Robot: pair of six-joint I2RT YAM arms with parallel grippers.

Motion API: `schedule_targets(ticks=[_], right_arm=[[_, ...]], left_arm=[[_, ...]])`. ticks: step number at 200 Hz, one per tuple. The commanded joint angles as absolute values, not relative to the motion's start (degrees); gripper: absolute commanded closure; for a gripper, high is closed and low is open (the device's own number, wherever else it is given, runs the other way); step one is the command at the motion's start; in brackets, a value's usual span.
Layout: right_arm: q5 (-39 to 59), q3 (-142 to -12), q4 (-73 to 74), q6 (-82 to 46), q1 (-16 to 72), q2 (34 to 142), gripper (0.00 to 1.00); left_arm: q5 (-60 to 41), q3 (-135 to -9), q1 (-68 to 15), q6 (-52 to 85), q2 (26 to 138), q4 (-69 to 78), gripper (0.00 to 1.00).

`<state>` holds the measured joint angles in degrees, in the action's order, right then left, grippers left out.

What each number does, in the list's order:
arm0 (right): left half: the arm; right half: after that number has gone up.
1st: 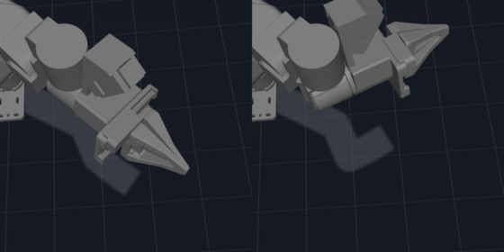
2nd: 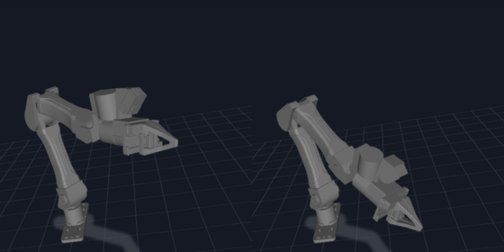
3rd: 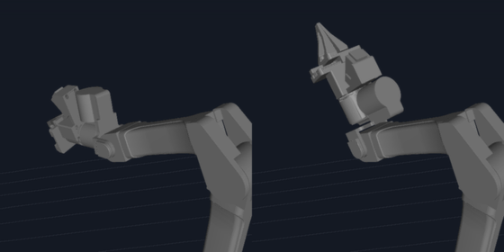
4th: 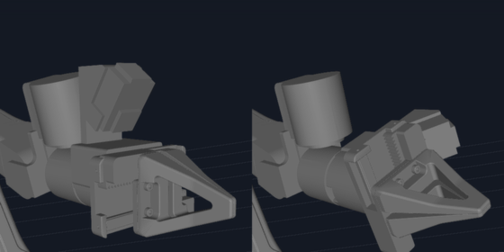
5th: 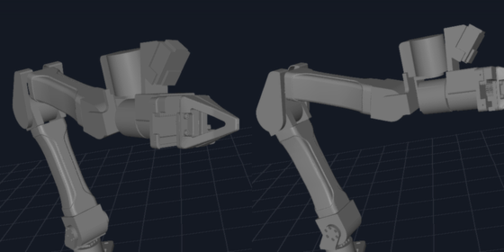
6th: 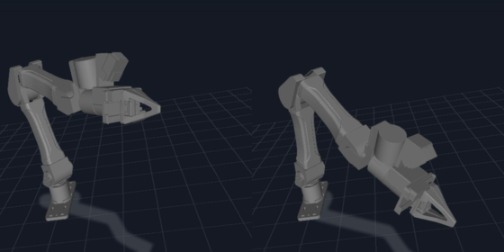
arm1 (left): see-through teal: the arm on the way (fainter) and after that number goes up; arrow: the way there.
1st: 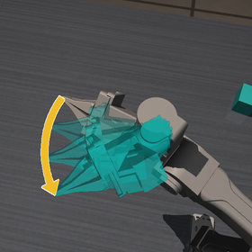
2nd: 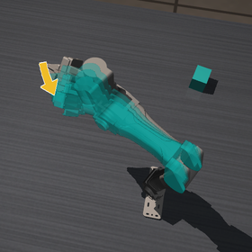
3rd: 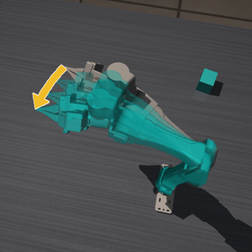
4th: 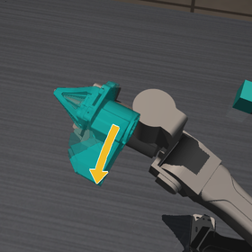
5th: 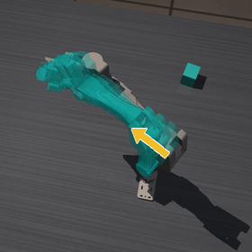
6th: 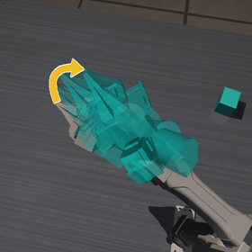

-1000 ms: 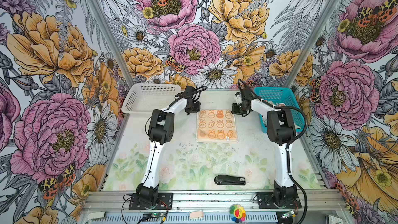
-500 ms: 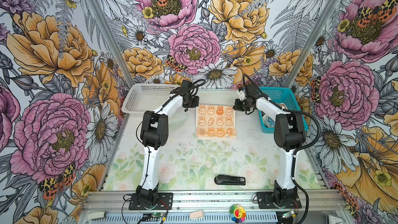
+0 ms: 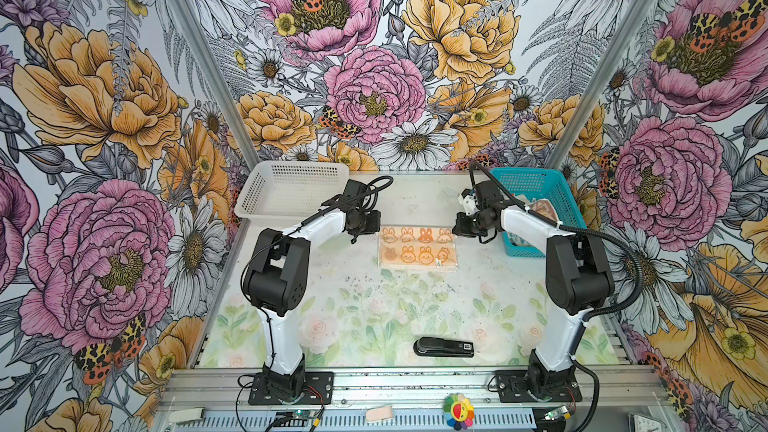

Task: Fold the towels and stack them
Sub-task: 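Fold the far edge over toward the near edge with both grippers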

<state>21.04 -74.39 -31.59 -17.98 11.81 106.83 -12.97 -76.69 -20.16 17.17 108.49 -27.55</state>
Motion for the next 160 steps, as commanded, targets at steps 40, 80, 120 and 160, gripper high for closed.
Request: schedule_targets(ticks=[40, 80, 120, 160], right_arm=[[18.72, -67.47, -28.57, -19.78, 12.21, 101.47, 1.00], [19.09, -65.47, -28.52, -20.15, 12.44, 98.73, 1.00], [18.29, -62.74, -27.71, -20.37, 13.38, 99.18, 1.00], [17.58, -60.20, -26.27, -20.90, 13.83, 99.01, 1.00]], left_arm=[[-10.95, -69.30, -21.97, 20.78, 104.90, -21.40, 1.00], [-9.72, -67.04, -22.43, 21.80, 100.76, -21.43, 1.00], [-9.53, -65.09, -22.66, 21.96, 100.63, -21.38, 1.00], [-9.25, -63.88, -23.16, 22.29, 100.72, -21.17, 1.00]])
